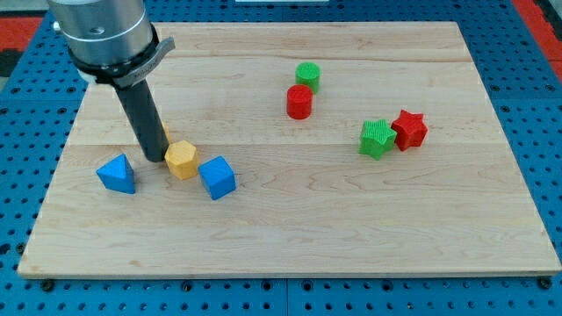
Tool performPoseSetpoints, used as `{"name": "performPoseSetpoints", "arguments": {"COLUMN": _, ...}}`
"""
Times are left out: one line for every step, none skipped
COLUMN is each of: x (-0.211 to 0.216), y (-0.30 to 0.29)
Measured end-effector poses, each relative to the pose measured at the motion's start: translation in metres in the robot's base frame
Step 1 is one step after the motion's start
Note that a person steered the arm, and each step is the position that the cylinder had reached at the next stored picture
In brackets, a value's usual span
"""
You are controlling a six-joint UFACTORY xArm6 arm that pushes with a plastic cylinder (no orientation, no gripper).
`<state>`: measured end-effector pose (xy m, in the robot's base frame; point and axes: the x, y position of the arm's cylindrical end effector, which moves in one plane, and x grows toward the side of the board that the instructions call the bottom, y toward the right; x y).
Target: Move the blue cube away from the yellow hexagon
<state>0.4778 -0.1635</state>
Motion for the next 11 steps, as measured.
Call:
{"name": "performPoseSetpoints", "arguments": {"x": 0.060, "y": -0.015}}
{"name": "performPoseSetpoints", "arguments": {"x": 0.082, "y": 0.022}}
{"name": "performPoseSetpoints", "arguments": {"x": 0.056, "y": 0.092}}
{"name": "performPoseSetpoints", "arguments": {"x": 0.034, "y": 0.086}}
{"name": "performPoseSetpoints", "arguments": {"x": 0.034, "y": 0.075}}
{"name": "performPoseSetpoints", "arguments": {"x": 0.033, "y": 0.079}}
{"name": "performPoseSetpoints", "arguments": {"x": -0.010, "y": 0.130}}
{"name": "performPoseSetpoints", "arguments": {"x": -0.066, "y": 0.127}}
{"name": "performPoseSetpoints", "arguments": {"x": -0.035, "y": 0.065}}
{"name": "performPoseSetpoints", "arguments": {"x": 0.021, "y": 0.074}}
{"name": "performPoseSetpoints", "arguments": {"x": 0.057, "y": 0.100}}
